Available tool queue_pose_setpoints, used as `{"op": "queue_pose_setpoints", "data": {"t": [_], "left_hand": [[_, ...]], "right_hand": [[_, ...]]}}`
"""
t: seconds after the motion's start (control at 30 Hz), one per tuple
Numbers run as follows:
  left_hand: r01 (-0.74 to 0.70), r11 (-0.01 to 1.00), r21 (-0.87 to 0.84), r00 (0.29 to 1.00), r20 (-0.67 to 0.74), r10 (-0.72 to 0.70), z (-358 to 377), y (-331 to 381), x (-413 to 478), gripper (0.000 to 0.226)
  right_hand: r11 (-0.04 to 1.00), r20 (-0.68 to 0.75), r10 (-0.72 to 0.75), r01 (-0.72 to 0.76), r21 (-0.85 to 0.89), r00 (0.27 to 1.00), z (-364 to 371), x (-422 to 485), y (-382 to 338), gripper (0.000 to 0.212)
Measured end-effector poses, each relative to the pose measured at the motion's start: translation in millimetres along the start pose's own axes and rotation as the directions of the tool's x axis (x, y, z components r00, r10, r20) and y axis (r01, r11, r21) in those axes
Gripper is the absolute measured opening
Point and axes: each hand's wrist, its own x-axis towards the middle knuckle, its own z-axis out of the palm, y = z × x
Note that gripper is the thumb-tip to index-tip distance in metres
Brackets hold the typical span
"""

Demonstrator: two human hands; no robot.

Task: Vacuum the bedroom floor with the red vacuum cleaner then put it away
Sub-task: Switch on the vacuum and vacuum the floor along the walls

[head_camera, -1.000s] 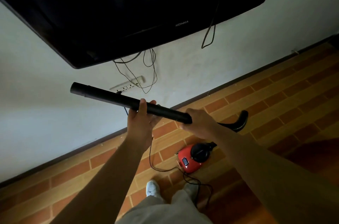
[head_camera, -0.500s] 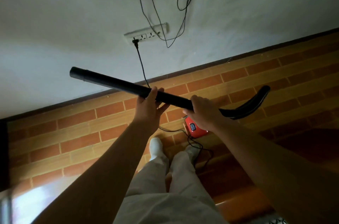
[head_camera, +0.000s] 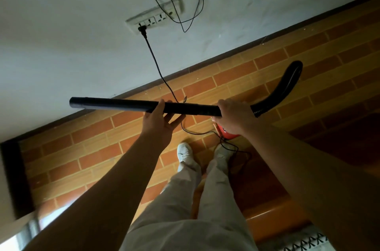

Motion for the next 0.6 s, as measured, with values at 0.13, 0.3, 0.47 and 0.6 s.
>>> {"op": "queue_pose_setpoints", "data": {"t": [0.13, 0.3, 0.47, 0.6], "left_hand": [[0.039, 0.998, 0.048, 0.999, 0.016, -0.040, 16.2, -25.4, 11.9, 0.016], [0.060, 0.997, 0.039, 0.997, -0.047, -0.058, 36.0, -38.9, 14.5, 0.008], [0.069, 0.997, -0.026, 0.997, -0.041, -0.070, 34.4, -42.2, 22.8, 0.016], [0.043, 0.997, -0.059, 0.998, -0.043, -0.046, 34.5, -47.0, 29.6, 0.013]], "right_hand": [[0.998, -0.045, 0.038, -0.036, 0.044, 0.998, 22.0, 1.4, -4.3, 0.046], [0.993, -0.050, -0.001, 0.007, 0.118, 0.999, 25.0, 3.8, -7.0, 0.041], [0.997, 0.008, -0.061, 0.061, 0.050, 0.998, 8.9, 11.5, 6.1, 0.043], [0.996, 0.011, -0.090, 0.090, -0.003, 0.996, 8.8, 17.5, 3.7, 0.043]]}}
